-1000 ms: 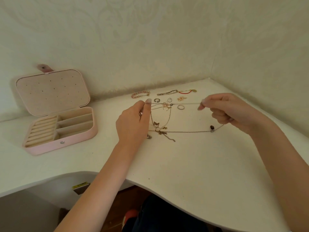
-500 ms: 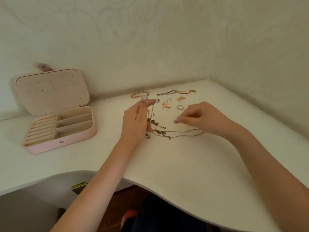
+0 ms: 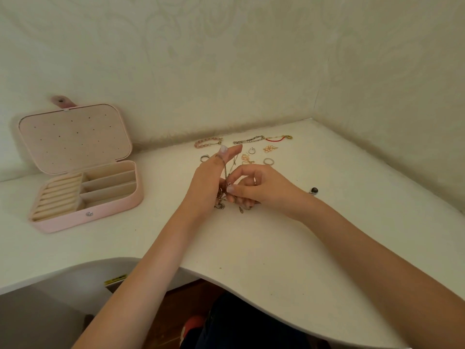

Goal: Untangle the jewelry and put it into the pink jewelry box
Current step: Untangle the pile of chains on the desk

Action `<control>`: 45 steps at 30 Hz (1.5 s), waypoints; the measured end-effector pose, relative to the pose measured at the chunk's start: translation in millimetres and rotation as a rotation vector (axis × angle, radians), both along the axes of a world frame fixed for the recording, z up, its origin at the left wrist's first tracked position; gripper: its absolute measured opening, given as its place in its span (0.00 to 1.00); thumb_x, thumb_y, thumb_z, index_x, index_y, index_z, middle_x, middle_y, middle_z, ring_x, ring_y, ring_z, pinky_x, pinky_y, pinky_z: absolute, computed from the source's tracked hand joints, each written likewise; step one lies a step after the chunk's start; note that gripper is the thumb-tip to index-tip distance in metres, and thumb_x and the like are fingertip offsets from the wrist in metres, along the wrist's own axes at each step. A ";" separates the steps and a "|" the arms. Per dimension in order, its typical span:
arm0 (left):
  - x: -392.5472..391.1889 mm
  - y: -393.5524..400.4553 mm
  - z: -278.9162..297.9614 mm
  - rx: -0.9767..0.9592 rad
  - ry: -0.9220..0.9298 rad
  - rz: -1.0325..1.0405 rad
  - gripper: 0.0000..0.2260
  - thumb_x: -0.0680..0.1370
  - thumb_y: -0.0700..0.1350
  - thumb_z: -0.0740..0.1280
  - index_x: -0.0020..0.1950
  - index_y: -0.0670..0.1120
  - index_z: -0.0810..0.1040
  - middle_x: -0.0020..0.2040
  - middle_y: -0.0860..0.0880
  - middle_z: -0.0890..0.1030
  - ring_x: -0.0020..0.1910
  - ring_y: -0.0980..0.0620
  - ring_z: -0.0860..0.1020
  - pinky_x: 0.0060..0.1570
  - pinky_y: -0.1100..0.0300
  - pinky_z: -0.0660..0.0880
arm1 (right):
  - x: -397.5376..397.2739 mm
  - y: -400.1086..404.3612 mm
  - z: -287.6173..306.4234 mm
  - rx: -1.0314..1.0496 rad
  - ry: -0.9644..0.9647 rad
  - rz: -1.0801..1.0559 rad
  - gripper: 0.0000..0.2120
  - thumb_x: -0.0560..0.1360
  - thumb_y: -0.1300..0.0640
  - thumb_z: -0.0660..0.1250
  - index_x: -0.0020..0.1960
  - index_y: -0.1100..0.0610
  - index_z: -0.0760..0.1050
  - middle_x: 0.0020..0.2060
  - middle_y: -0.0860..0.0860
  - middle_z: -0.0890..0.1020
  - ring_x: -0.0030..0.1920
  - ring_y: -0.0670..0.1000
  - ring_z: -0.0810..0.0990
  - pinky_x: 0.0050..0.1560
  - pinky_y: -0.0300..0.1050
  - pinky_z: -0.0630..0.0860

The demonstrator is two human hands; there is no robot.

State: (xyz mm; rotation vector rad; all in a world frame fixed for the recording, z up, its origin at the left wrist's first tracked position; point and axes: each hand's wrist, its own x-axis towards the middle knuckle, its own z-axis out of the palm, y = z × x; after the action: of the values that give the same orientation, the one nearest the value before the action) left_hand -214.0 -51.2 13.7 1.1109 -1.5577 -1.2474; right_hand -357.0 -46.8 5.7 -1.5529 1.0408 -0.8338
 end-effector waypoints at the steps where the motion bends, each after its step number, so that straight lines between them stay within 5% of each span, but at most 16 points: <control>1: 0.3 1.1 0.1 0.013 -0.006 -0.025 0.23 0.79 0.62 0.47 0.66 0.58 0.72 0.56 0.41 0.81 0.22 0.58 0.71 0.23 0.71 0.66 | 0.1 0.6 0.3 0.015 -0.008 0.019 0.01 0.75 0.61 0.69 0.45 0.59 0.77 0.32 0.54 0.81 0.28 0.49 0.72 0.31 0.38 0.70; 3: 1.5 0.1 -2.3 0.024 -0.021 -0.040 0.23 0.75 0.68 0.48 0.64 0.64 0.73 0.54 0.42 0.81 0.24 0.57 0.71 0.28 0.67 0.67 | -3.6 1.5 1.9 0.026 0.023 0.061 0.03 0.75 0.61 0.68 0.44 0.59 0.79 0.32 0.50 0.80 0.29 0.46 0.72 0.32 0.37 0.70; 5: 3.2 -4.4 -5.9 0.010 -0.014 -0.017 0.24 0.72 0.68 0.47 0.62 0.67 0.73 0.61 0.57 0.76 0.27 0.56 0.73 0.35 0.61 0.68 | -10.3 2.8 5.1 0.008 0.076 0.102 0.05 0.76 0.59 0.67 0.44 0.56 0.81 0.29 0.46 0.78 0.30 0.43 0.73 0.34 0.34 0.72; 8: 4.2 -7.2 -5.7 0.011 0.027 0.025 0.25 0.73 0.67 0.44 0.62 0.66 0.74 0.70 0.62 0.68 0.29 0.55 0.76 0.27 0.64 0.66 | -21.1 4.8 10.5 0.003 0.105 0.123 0.06 0.77 0.58 0.65 0.46 0.58 0.81 0.27 0.49 0.74 0.30 0.45 0.71 0.34 0.35 0.71; 13: 6.2 -9.6 -4.0 -0.003 0.088 0.074 0.26 0.74 0.65 0.46 0.59 0.59 0.78 0.61 0.62 0.77 0.26 0.50 0.77 0.21 0.65 0.59 | -32.9 8.1 19.0 -0.023 0.175 0.035 0.09 0.79 0.56 0.62 0.48 0.59 0.79 0.20 0.50 0.65 0.23 0.48 0.59 0.28 0.34 0.62; 16: 6.1 -10.0 -4.8 -0.084 0.038 0.114 0.15 0.78 0.50 0.56 0.52 0.51 0.82 0.52 0.54 0.83 0.25 0.51 0.75 0.22 0.65 0.63 | -36.5 7.4 22.7 -0.050 0.128 -0.089 0.10 0.79 0.54 0.61 0.46 0.55 0.80 0.20 0.51 0.64 0.23 0.49 0.57 0.26 0.33 0.62; 18: 4.1 -8.5 -7.6 -0.163 -0.026 0.134 0.12 0.73 0.41 0.60 0.45 0.48 0.83 0.40 0.49 0.84 0.24 0.54 0.73 0.24 0.66 0.65 | -37.8 7.3 25.3 -0.073 0.088 -0.134 0.10 0.79 0.55 0.61 0.44 0.55 0.80 0.19 0.51 0.64 0.23 0.49 0.57 0.25 0.34 0.61; 21: 2.3 -6.0 -11.9 -0.255 -0.222 0.161 0.12 0.66 0.43 0.60 0.39 0.52 0.83 0.32 0.51 0.81 0.29 0.50 0.74 0.30 0.62 0.68 | -39.9 7.8 29.5 -0.121 0.040 -0.186 0.10 0.78 0.56 0.62 0.42 0.54 0.80 0.21 0.54 0.65 0.23 0.48 0.57 0.25 0.34 0.59; 25: 3.4 -8.9 -18.3 -0.449 -0.510 0.172 0.12 0.66 0.49 0.58 0.35 0.54 0.83 0.35 0.57 0.81 0.43 0.51 0.74 0.44 0.57 0.69 | -39.9 8.7 32.2 -0.181 -0.004 -0.232 0.10 0.76 0.57 0.67 0.37 0.48 0.80 0.30 0.68 0.69 0.21 0.46 0.59 0.36 0.41 0.64; 28: 3.4 -13.6 -24.5 -0.617 -0.623 0.193 0.16 0.66 0.54 0.56 0.35 0.54 0.83 0.44 0.63 0.80 0.54 0.54 0.69 0.54 0.61 0.55 | -39.1 10.6 33.6 -0.194 -0.007 -0.232 0.09 0.75 0.58 0.67 0.38 0.49 0.79 0.25 0.59 0.67 0.22 0.47 0.60 0.29 0.36 0.62; 30: 3.7 -14.4 -24.6 -0.647 -0.559 0.216 0.17 0.65 0.54 0.55 0.39 0.55 0.83 0.50 0.64 0.78 0.58 0.56 0.67 0.57 0.63 0.52 | -37.9 12.4 34.9 -0.204 0.005 -0.237 0.06 0.75 0.58 0.67 0.40 0.52 0.80 0.22 0.53 0.67 0.22 0.47 0.60 0.25 0.32 0.62; 33: -0.5 -8.1 -16.8 -0.493 -0.172 0.073 0.11 0.71 0.49 0.61 0.47 0.52 0.83 0.52 0.59 0.81 0.60 0.57 0.73 0.63 0.61 0.64 | -35.8 13.6 34.4 -0.237 0.043 -0.232 0.06 0.76 0.57 0.66 0.44 0.56 0.81 0.18 0.45 0.71 0.21 0.47 0.62 0.26 0.32 0.61; 36: -7.8 -0.3 -5.8 -0.210 0.111 -0.080 0.04 0.76 0.43 0.68 0.49 0.47 0.80 0.43 0.53 0.84 0.49 0.56 0.81 0.53 0.66 0.73 | -34.6 13.1 32.4 -0.288 0.067 -0.284 0.05 0.75 0.55 0.68 0.43 0.53 0.82 0.17 0.49 0.72 0.20 0.46 0.63 0.26 0.30 0.62; 42: -8.4 -2.9 -7.5 -0.174 0.147 -0.018 0.03 0.75 0.38 0.68 0.45 0.45 0.80 0.36 0.50 0.83 0.34 0.55 0.79 0.33 0.63 0.75 | -36.1 12.8 30.0 -0.372 0.130 -0.348 0.06 0.75 0.59 0.67 0.41 0.57 0.80 0.25 0.60 0.76 0.24 0.44 0.72 0.29 0.33 0.69; 45: -8.3 -3.7 -9.0 -0.243 0.063 0.012 0.03 0.73 0.37 0.71 0.43 0.45 0.81 0.36 0.52 0.82 0.33 0.55 0.77 0.31 0.68 0.71 | -34.9 11.4 28.9 -0.333 0.079 -0.336 0.09 0.77 0.62 0.63 0.39 0.57 0.76 0.29 0.53 0.78 0.30 0.44 0.75 0.35 0.32 0.72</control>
State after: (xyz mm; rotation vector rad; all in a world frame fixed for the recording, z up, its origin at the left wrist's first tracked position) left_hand -222.3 -54.9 4.7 0.9147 -1.6039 -1.0429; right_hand -391.9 -35.5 34.6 -1.7224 1.2915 -1.2354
